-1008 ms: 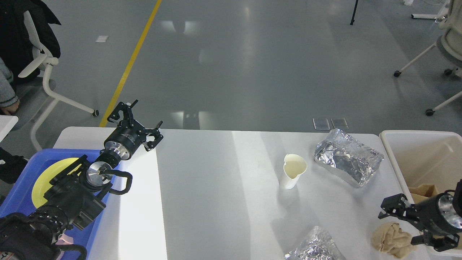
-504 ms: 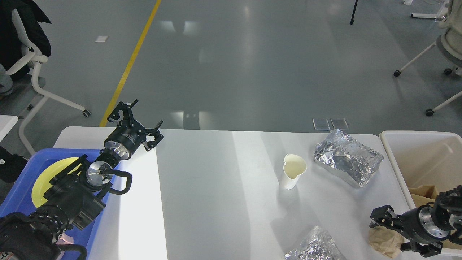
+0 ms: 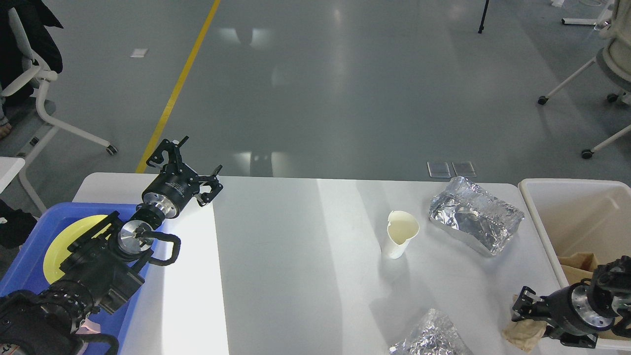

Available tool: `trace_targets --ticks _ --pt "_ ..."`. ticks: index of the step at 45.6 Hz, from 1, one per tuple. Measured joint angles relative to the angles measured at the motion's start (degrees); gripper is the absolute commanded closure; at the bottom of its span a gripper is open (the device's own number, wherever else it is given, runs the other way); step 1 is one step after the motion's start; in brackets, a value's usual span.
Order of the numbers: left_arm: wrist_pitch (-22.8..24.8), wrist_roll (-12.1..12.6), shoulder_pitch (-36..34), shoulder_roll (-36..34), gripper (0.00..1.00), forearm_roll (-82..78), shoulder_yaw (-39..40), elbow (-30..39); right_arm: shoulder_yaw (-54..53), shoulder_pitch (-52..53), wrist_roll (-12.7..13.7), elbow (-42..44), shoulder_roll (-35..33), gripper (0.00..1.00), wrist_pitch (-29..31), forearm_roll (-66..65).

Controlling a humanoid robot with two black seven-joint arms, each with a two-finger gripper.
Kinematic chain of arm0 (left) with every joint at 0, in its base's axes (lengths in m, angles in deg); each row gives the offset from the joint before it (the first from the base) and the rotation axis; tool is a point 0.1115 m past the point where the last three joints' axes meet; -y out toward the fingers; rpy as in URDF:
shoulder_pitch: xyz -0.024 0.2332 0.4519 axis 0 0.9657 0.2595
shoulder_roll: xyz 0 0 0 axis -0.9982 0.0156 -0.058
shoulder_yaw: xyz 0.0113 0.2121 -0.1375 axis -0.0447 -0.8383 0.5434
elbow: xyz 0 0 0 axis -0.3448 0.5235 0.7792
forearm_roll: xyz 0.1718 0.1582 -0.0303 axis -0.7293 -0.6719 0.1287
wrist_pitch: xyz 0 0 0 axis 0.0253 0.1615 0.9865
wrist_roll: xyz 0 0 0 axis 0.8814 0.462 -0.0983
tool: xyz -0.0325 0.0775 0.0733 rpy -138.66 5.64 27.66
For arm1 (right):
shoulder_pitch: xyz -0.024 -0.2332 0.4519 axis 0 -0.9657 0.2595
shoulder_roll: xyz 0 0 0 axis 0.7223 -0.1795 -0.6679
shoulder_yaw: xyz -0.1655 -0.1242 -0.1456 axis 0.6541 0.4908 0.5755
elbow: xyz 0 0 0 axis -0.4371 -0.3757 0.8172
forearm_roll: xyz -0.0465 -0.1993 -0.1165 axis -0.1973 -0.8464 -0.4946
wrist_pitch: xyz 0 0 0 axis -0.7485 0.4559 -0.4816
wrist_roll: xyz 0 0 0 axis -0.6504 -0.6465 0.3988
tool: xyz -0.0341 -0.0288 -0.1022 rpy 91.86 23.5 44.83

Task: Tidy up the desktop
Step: 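Close the right gripper on the crumpled paper, then lift the crumpled paper and carry it over the white bin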

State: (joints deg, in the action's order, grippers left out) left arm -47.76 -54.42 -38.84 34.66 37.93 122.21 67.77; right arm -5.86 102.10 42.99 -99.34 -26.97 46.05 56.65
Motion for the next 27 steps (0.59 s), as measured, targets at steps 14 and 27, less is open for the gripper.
trace_targets --ticks 14,27 --pt "0.00 0.00 0.00 0.00 0.01 0.00 0.00 0.00 0.04 2.24 -0.04 -0.62 -1.40 1.00 0.57 0.08" --pt "0.00 0.00 -0.03 0.00 0.01 0.01 0.00 0.00 1.65 23.27 0.57 -3.05 -5.89 1.00 16.60 -0.30"
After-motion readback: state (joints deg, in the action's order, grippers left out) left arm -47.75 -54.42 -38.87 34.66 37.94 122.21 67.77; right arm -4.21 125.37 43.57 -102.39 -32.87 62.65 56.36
